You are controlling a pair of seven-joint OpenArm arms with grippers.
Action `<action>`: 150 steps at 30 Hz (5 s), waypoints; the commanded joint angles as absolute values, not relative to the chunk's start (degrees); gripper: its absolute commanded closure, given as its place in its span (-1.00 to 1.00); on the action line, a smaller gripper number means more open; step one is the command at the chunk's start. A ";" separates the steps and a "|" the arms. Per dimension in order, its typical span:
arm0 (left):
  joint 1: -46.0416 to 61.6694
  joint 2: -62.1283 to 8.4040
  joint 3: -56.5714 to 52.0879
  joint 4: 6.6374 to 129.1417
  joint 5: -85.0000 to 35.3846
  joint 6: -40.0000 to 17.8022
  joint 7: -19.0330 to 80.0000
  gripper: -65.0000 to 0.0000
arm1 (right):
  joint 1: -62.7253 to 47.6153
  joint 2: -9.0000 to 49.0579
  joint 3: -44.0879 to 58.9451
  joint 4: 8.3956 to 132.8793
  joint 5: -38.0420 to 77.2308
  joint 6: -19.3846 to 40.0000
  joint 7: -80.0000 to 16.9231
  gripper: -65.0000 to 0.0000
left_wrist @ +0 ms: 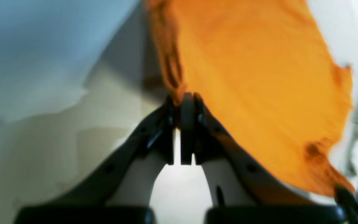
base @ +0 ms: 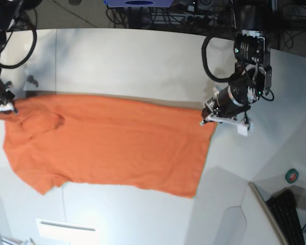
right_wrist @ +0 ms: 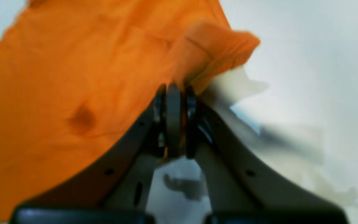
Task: Layout the t-shirt on the table in an organized manner, then fold the t-shirt properly
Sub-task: 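Lift the shirt with both grippers and drag it to straighten, then release the shirt and move both grippers toward the hem edge, then grasp the hem corners with the right and left grippers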
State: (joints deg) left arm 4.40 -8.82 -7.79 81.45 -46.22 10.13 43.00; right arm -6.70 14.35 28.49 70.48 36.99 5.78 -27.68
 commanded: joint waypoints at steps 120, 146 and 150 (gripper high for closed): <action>20.62 -13.58 -36.44 102.90 -46.73 9.19 44.35 1.00 | 36.79 14.11 -17.45 12.18 19.74 3.65 -1.71 1.00; -25.45 -20.88 7.34 52.88 -46.81 9.19 44.18 -0.45 | 23.16 16.84 -6.99 43.47 19.65 3.65 -11.30 1.00; -24.84 -20.79 5.93 52.88 -47.08 9.19 44.09 -0.45 | 25.27 16.84 -6.64 42.59 19.65 3.30 -11.47 1.00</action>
State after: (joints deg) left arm -23.42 -20.23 6.20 52.10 -46.63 9.56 44.60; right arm 22.98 15.99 -6.96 41.63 19.64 3.51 -13.15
